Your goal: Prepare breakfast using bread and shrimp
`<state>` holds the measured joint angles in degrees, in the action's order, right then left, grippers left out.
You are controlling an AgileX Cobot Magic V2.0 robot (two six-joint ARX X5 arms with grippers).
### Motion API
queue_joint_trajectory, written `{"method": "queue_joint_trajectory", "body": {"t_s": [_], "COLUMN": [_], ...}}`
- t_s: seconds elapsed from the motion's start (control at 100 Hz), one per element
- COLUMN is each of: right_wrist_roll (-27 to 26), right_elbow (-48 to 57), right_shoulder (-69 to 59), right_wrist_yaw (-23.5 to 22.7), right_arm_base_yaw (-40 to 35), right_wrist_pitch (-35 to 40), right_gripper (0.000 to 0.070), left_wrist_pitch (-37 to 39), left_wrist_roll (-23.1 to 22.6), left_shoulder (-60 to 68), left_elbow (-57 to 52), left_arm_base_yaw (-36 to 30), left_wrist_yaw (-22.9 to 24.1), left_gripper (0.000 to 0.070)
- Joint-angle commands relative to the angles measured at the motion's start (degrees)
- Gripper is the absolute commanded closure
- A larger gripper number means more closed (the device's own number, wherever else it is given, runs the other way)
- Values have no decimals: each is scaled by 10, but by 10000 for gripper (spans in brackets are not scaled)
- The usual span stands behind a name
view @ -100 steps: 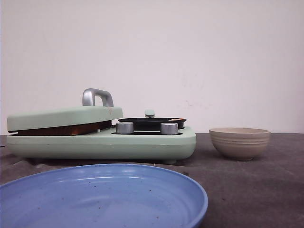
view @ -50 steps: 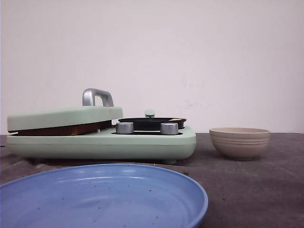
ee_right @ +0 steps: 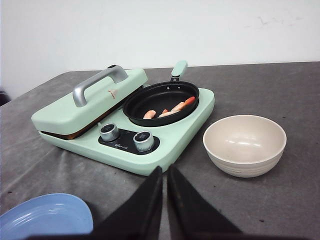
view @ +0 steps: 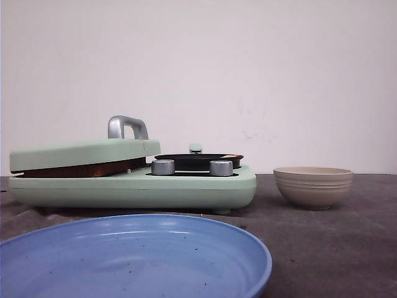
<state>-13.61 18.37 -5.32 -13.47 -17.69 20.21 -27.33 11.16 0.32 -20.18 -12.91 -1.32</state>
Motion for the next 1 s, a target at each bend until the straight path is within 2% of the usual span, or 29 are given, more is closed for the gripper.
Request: {"method": "queue_joint_trajectory", "body": {"t_s": [0.0,0.1,0.24,0.36,0.46,0.54,0.59,0.8,0.99], "right_wrist_roll": [-6,-6,-6,-6,-6,-6,-6,-6,-6], "right_elbow": [4,4,4,4,4,4,4,4,4], "right_shoulder": [-1,-1,-1,-1,-1,-1,-1,-1,-1], "right_wrist_yaw": [0,0,0,0,0,0,0,0,0], "right_arm_base_yaw": [-3,-3,-3,-3,-3,-3,-3,-3,-3], "right_wrist_pitch": [-9,-9,-9,-9,-9,-9,-9,-9,-9], "right_gripper": [691,692,691,691,691,691,691,691,691], "left_wrist_pitch": [61,128,161,204,231,193,170,170,171], "left_wrist_roll": [-113,-163,-208,-203,-168,-156,-156,-161,-161], "left_shoulder": [-1,-1,-1,-1,-1,-1,-1,-1,-1], "left_elbow": [30,74,115,154,189,194,194,194,194], "left_arm_base_yaw": [15,48,95,135,148,148,148,148,148], "left_wrist_yaw": [18,8,-9,-47,-71,-89,-91,-82,-97], "left_gripper": [700,700,700,700,700,700,700,700,700]}}
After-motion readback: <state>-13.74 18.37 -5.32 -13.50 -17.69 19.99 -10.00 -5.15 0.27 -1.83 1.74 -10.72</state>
